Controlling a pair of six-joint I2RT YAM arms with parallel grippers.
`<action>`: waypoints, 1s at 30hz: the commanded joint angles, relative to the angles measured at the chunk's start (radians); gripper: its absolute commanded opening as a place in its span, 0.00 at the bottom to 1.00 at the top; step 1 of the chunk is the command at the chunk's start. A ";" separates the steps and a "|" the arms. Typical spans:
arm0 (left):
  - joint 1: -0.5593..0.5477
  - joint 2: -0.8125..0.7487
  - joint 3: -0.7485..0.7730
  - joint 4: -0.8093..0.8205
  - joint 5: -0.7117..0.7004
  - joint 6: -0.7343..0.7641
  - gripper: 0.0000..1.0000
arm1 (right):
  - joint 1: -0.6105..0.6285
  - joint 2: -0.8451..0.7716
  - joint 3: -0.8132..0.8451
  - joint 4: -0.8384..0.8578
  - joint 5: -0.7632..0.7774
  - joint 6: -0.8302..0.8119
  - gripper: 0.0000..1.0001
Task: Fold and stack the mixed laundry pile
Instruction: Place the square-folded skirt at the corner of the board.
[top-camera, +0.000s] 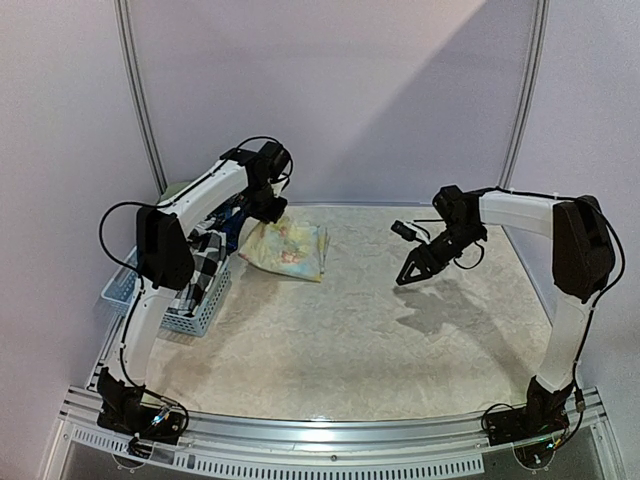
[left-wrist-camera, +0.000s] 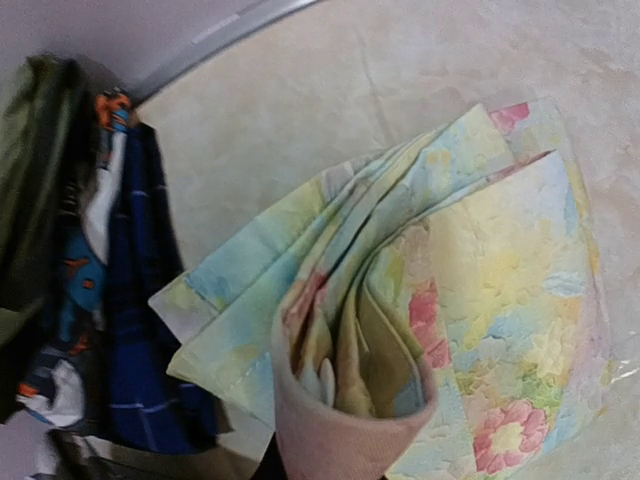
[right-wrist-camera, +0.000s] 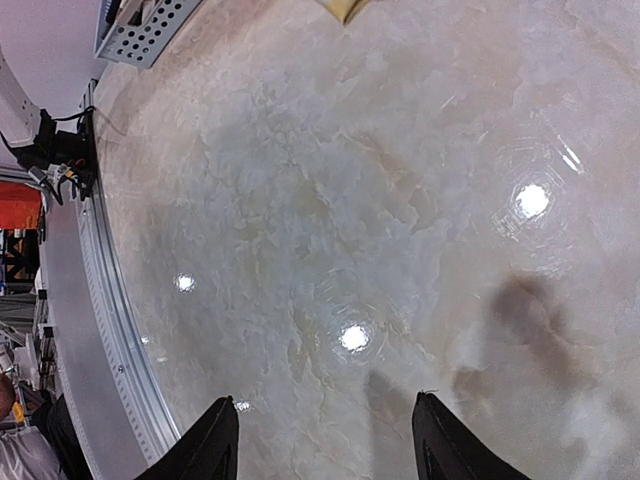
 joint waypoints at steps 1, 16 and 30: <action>0.025 -0.002 0.063 0.039 -0.190 0.158 0.00 | 0.003 -0.013 -0.032 0.012 0.000 -0.008 0.60; 0.020 -0.013 0.132 0.329 -0.385 0.402 0.00 | 0.003 0.037 -0.045 0.020 0.000 -0.014 0.60; 0.009 -0.187 0.093 0.314 -0.374 0.448 0.00 | 0.003 0.083 -0.037 0.012 -0.012 -0.022 0.60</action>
